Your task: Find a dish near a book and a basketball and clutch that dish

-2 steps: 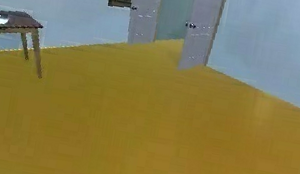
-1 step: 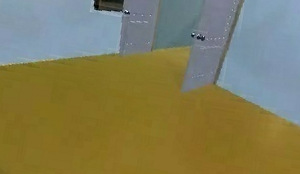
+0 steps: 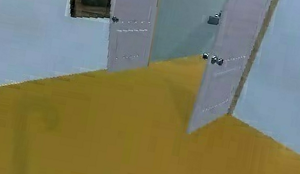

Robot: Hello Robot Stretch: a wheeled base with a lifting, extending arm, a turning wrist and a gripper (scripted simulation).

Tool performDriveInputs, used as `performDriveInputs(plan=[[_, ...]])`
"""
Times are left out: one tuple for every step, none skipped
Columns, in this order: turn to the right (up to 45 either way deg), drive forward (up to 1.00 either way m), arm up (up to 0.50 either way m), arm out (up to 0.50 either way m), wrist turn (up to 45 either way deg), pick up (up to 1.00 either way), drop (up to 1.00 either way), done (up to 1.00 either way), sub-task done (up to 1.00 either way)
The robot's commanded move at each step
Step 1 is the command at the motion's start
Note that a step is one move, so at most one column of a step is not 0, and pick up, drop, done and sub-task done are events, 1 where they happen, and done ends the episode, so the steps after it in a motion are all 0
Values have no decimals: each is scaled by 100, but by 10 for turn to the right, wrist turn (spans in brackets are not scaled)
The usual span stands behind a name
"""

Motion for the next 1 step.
performDriveInputs(plan=[[0, 100, 0, 0, 0, 0, 0, 0, 0]])
